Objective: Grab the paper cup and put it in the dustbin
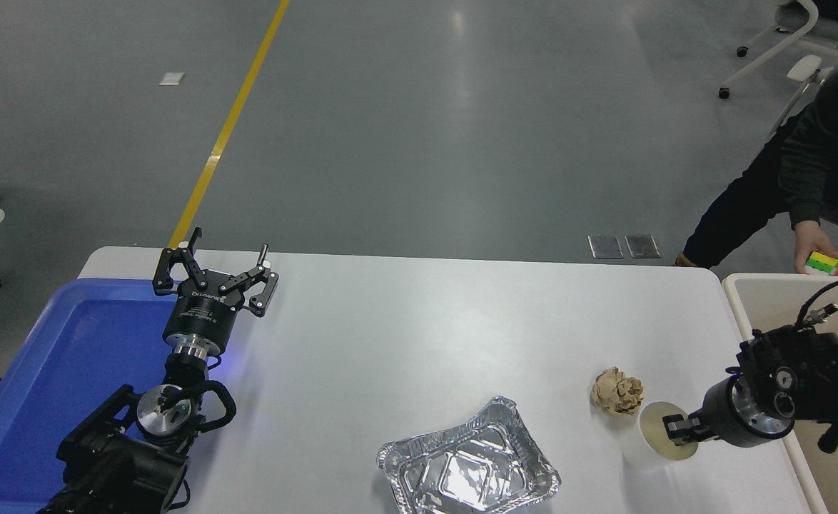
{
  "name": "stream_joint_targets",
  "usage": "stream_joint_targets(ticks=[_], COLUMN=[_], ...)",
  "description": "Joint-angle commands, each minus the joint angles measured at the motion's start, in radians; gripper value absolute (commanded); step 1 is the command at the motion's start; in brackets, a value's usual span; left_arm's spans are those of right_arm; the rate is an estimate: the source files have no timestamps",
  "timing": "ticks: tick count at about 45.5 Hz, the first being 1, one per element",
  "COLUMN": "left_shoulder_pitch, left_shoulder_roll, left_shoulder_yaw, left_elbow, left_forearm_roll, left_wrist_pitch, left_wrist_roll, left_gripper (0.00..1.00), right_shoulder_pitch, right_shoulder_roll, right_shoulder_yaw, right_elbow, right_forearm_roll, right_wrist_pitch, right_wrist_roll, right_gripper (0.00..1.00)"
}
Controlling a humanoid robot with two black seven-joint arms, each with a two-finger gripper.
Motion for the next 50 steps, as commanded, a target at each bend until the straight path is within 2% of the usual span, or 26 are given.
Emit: stream_joint_targets(ticks=[1,11,16,20,27,33,41,50], left_shoulder_pitch=[0.0,0.0,-0.002,-0.002,0.0,0.0,-0.002,-0.002], left_shoulder_roll=[0.0,0.0,0.0,0.0,0.0,0.0,0.0,0.0], left_shoulder_yaw=[0.0,0.002,0.002,0.002,0.002,0.002,0.002,0.002], left_elbow=[0.0,0.0,0.0,0.0,0.0,0.0,0.0,0.0], left_forearm_roll=[0.0,0.0,0.002,0.002,0.002,0.002,0.002,0.002], left_wrist_pitch=[0.0,0.0,0.0,0.0,0.0,0.0,0.001,0.0], left_wrist_roll=[0.0,0.0,0.0,0.0,0.0,0.0,0.0,0.0], left_gripper=[0.99,0.99,0.99,0.99,0.99,0.99,0.99,0.99], right_shoulder_pitch=[0.064,0.296,0.474,0.624,0.923,1.147,1.321,1.333], right_shoulder_roll=[-0.057,-0.192,-0.287,-0.322,-0.319,-0.275,-0.192,-0.209], right_shoulder_yaw=[-0.001,-0.041,-0.077,-0.112,-0.24,-0.398,-0.566,-0.583], right_elbow=[0.044,0.196,0.252,0.258,0.252,0.252,0.244,0.23], right_forearm_roll=[0.004,0.016,0.031,0.048,0.073,0.123,0.128,0.137], right_wrist_pitch=[0.023,0.134,0.271,0.404,0.573,0.573,0.573,0.573], right_wrist_roll=[0.004,0.006,0.006,0.006,0.007,0.021,0.113,0.114], right_gripper=[0.0,0.0,0.0,0.0,0.0,0.0,0.0,0.0])
